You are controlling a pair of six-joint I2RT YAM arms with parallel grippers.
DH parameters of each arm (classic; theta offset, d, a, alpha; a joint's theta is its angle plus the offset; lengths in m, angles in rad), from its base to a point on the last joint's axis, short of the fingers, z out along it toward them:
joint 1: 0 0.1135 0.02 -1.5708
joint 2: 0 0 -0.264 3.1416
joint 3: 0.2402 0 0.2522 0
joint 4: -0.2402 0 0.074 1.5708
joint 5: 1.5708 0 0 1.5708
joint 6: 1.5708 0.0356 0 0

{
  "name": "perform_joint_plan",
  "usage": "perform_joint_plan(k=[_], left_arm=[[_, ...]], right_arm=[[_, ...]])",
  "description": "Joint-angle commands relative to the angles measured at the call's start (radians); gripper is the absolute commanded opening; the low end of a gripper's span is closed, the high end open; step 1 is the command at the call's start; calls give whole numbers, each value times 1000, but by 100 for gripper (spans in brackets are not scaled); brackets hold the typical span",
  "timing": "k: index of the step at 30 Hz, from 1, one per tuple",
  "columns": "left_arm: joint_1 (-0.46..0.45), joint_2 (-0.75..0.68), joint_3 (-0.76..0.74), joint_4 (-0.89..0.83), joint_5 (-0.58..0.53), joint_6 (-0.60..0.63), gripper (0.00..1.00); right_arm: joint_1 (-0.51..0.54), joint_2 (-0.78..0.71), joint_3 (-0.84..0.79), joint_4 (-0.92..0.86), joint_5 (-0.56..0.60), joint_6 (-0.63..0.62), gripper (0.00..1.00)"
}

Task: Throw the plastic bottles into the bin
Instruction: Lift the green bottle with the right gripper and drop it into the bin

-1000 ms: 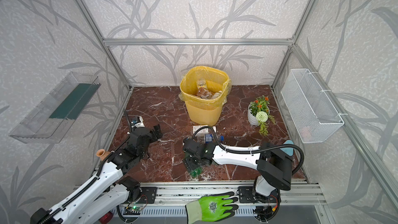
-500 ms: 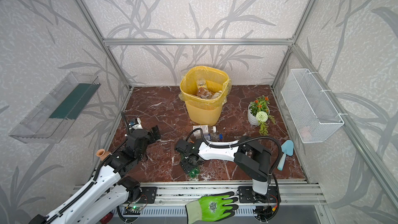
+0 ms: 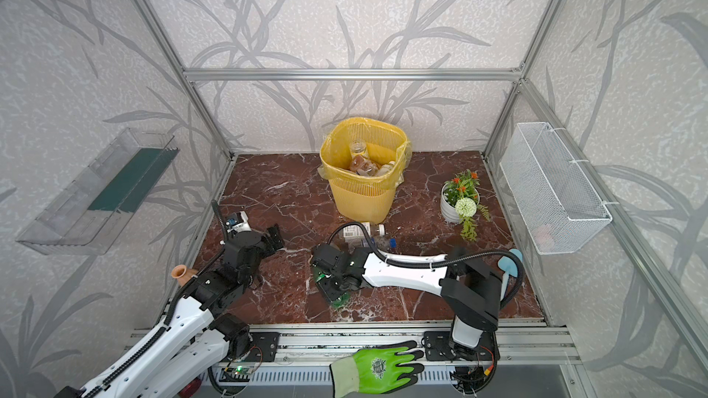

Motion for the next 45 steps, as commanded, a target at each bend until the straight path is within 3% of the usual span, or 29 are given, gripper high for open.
perform_joint_plan(k=[1, 8, 16, 22, 27, 29, 35, 38, 40, 45], left_arm=[[7, -1, -13, -20, -27, -22, 99], [9, 0, -14, -7, -14, -28, 99], [8, 22, -13, 51, 73, -6, 99], [7, 76, 6, 60, 132, -8, 99], [7, 97, 4, 86, 158, -30, 99], [7, 106, 5, 92, 168, -30, 99], [4, 145, 27, 88, 190, -36, 99], [4, 168, 48, 72, 201, -39, 99], [2, 171, 59, 57, 196, -45, 99], [-2, 135, 50, 44, 192, -65, 99]], right_arm=[[6, -112, -50, 122, 59, -48, 55], [4, -414, -216, 378, 258, -240, 55], [4, -793, -300, 716, 471, -763, 54], [2, -855, -223, 840, 458, -1067, 54], [-23, -797, -175, 973, 417, -1213, 54], [-93, -750, -132, 957, 381, -1162, 54], [-551, -405, 125, 606, 87, -634, 55], [-624, -181, 340, 361, 38, -572, 67], [-644, -121, 438, 273, 29, -549, 74], [-654, -179, 440, 307, 64, -542, 96]])
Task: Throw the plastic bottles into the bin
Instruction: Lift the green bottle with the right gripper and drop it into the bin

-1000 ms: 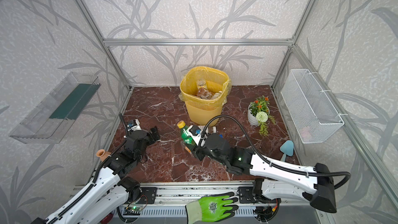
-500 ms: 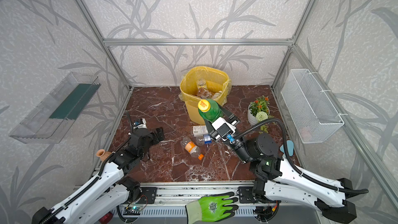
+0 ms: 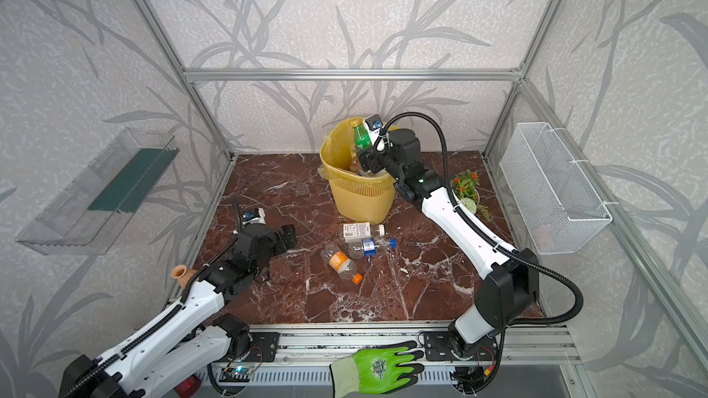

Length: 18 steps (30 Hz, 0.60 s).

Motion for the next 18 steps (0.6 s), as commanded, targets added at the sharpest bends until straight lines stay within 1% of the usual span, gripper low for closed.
perform_joint_plan(k=[1, 4, 7, 11, 14, 18], left_arm=[[-6, -36, 18, -23, -11, -26, 99], [-15, -62, 17, -35, -7, -27, 99], [-24, -85, 16, -45, -17, -24, 99], [-35, -95, 8, -43, -19, -26, 99], [-48, -84, 7, -42, -14, -33, 99], [-92, -66, 2, -40, -32, -70, 99]], right_arm=[[1, -114, 39, -24, -5, 44, 99], [1, -170, 10, -30, 48, 24, 99], [-2, -235, -53, -5, 81, 18, 99], [-6, -305, -142, -25, 121, 30, 99], [-30, -355, -257, -30, 124, 85, 99], [-77, -414, -431, -29, 70, 196, 99]])
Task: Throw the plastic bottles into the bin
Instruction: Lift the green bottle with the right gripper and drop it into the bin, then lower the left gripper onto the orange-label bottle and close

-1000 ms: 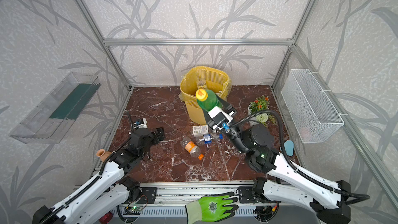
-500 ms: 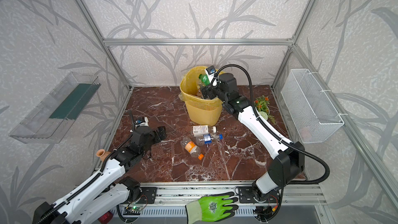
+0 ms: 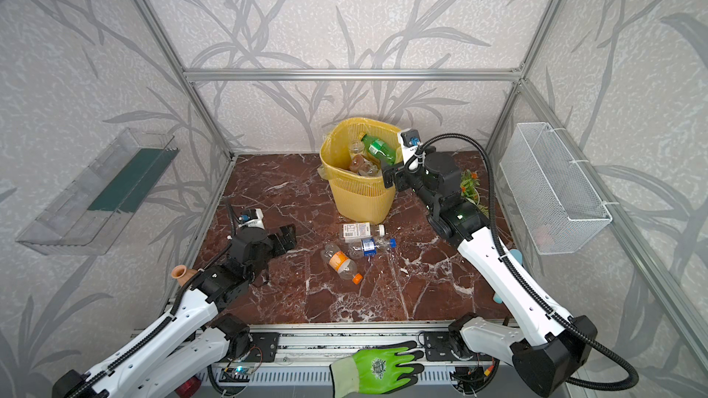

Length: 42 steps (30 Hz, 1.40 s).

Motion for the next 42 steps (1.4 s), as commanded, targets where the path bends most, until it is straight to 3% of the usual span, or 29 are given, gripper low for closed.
perform_joint_plan(k=[1, 7, 14, 22, 29, 42], left_arm=[[-44, 11, 2, -20, -41, -49, 99], [-174, 53, 14, -54, -123, -176, 99], [-264, 135, 8, -43, -51, -347, 99], [-277, 287, 14, 93, 146, -367, 99], [-276, 366, 24, 160, 251, -398, 97], [-262, 504, 10, 309, 365, -553, 92]], right_arm=[[-25, -41, -137, -23, -23, 117, 99], [-25, -150, -424, 39, -15, 275, 99], [-34, -234, -614, 76, 60, 366, 99], [-72, -272, -682, 111, 54, 422, 99], [-82, -259, -683, 119, 31, 425, 99], [-87, -236, -688, 135, 18, 432, 99]])
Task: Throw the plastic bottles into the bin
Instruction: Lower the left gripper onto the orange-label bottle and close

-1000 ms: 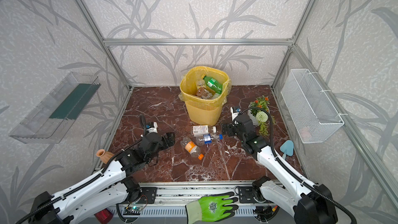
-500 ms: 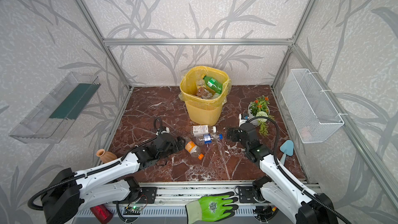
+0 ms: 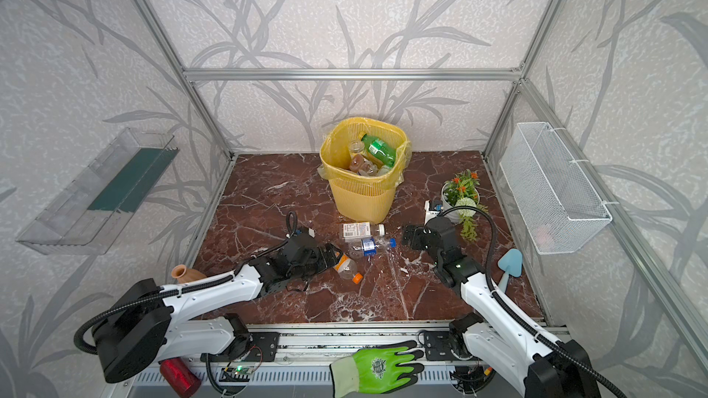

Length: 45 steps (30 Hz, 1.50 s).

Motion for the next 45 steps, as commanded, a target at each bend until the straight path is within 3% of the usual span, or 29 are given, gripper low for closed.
perform_joint_plan(k=[1, 13, 23, 37, 45], left_arm=[[4, 22, 8, 45, 25, -99, 92], [18, 166, 12, 127, 57, -289, 88], [36, 243, 43, 142, 59, -296, 81], [56, 242, 43, 114, 58, -236, 53], [80, 134, 23, 125, 26, -200, 44]], right_arm=[[-6, 1, -15, 26, -2, 8, 99], [-13, -11, -35, 29, -1, 7, 99], [-21, -23, -53, 22, -2, -2, 99], [-48, -57, -72, 14, 17, -2, 99], [-55, -74, -75, 5, 11, 1, 99]])
